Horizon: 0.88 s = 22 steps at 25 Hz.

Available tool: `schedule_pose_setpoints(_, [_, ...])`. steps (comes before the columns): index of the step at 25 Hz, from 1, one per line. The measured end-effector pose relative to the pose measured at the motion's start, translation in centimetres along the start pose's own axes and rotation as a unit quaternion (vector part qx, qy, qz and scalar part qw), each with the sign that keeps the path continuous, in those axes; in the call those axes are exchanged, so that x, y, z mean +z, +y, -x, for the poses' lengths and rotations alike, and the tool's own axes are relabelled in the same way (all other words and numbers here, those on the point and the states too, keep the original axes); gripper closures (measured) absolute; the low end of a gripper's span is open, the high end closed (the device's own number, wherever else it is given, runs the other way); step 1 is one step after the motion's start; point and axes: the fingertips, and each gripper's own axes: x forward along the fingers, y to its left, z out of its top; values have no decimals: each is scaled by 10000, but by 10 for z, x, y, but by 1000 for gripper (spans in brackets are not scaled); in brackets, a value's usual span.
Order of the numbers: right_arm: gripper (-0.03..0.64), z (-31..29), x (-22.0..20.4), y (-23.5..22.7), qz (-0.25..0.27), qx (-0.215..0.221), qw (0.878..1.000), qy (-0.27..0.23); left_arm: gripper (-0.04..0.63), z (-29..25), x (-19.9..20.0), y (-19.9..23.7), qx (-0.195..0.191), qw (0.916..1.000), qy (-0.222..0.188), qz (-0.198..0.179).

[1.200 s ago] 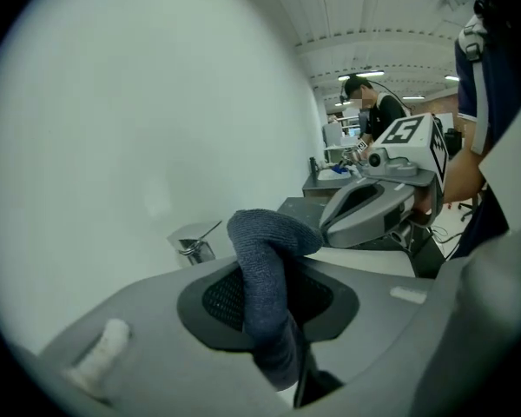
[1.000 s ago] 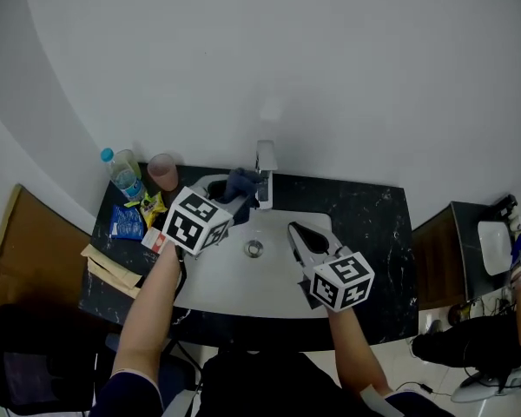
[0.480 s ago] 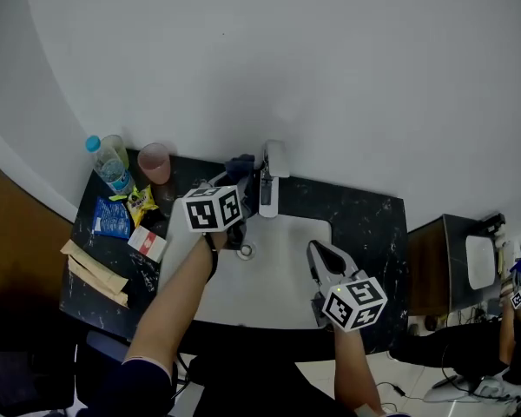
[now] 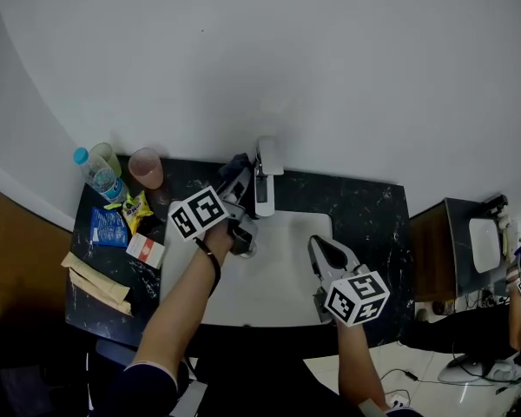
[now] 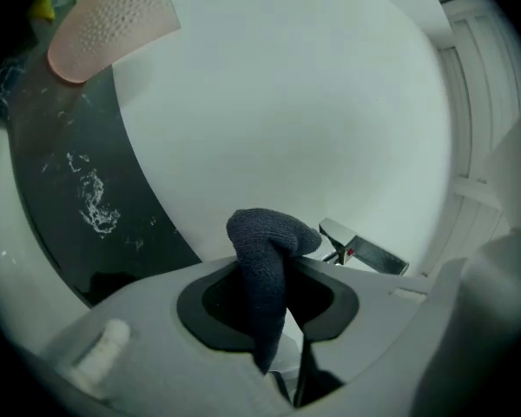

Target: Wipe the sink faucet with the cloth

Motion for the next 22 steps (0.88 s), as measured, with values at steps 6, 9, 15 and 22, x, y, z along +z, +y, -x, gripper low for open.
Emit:
schedule_pose_setpoints(6, [612,-7,4,13,43,143,9999,-39,505,7,2,-25,-337,9992,59,-201])
schedule_pose_setpoints(9, [612,-7,6,17,68,195,9998,-70,505,12,-1,-31,-294,9984,127,-461])
schedule_pose_setpoints(15, [612,-2,9,26,124,272,9995,-132,505,23,-13,-45,-293,9962,220,-794])
schedule_pose_setpoints(22, [612,5,13,39,208,385,9988,-208,505,42,-31,-67,-483,9946,313,-869])
